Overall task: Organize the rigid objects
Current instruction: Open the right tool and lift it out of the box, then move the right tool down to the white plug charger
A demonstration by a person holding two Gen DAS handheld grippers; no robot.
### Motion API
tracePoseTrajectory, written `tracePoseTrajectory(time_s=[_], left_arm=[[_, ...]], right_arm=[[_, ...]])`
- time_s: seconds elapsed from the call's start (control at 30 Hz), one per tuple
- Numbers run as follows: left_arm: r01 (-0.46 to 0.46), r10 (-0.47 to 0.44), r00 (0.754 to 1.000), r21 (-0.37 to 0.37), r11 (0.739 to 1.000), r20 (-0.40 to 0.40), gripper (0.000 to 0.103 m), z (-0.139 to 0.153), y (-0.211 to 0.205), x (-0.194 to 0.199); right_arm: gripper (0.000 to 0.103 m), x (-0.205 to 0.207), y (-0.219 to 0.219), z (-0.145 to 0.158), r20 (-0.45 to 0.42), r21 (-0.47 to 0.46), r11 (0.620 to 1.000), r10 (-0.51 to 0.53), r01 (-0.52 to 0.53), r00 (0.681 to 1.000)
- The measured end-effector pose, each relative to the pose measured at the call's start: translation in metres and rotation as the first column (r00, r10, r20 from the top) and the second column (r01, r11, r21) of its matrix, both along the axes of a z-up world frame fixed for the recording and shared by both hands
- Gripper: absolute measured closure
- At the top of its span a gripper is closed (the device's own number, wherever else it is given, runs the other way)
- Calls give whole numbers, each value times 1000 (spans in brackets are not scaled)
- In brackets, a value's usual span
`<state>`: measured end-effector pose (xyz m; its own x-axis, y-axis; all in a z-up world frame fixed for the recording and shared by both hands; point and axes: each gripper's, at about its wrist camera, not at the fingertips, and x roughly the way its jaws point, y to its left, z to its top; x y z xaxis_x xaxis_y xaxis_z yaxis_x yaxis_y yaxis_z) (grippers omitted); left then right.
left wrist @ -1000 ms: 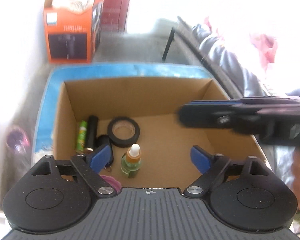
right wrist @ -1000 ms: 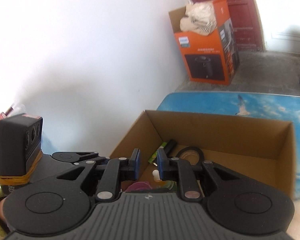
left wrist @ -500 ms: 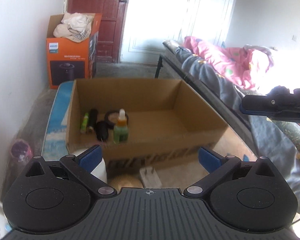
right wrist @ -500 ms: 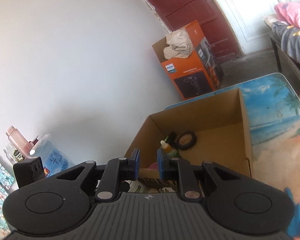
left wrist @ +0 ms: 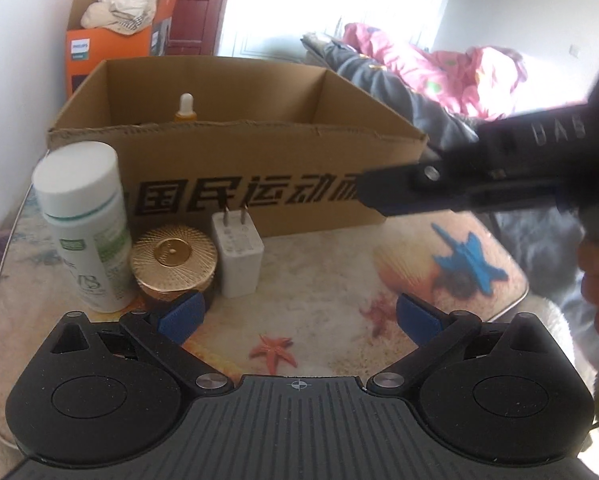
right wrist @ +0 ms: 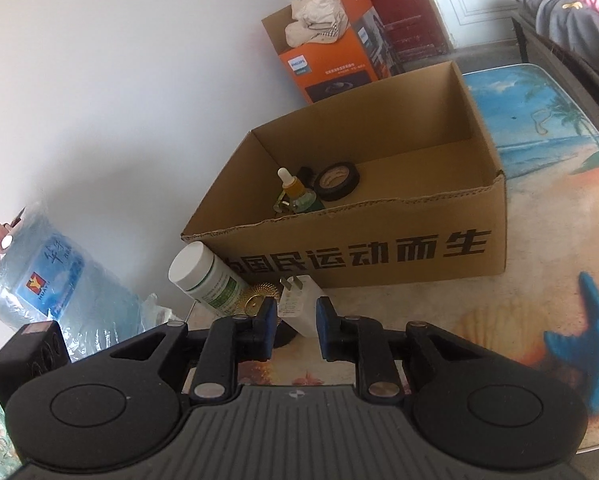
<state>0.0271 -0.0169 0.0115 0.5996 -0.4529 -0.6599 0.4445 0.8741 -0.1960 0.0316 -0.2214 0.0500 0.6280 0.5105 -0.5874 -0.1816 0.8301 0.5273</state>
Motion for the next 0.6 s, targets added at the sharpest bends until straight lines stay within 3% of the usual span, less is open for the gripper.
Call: tracePoseTrajectory(time_s=[0.07, 0.6], left_arm=[[4, -4, 1000, 22, 1000, 19, 0, -8, -4, 2], [14, -24, 996, 108, 994, 91, 2, -44, -27, 12]], right_arm=[[66, 6, 6, -6, -13, -3, 1000, 6, -7, 1000], [66, 64, 27, -49, -121, 53, 996, 82, -76, 989]])
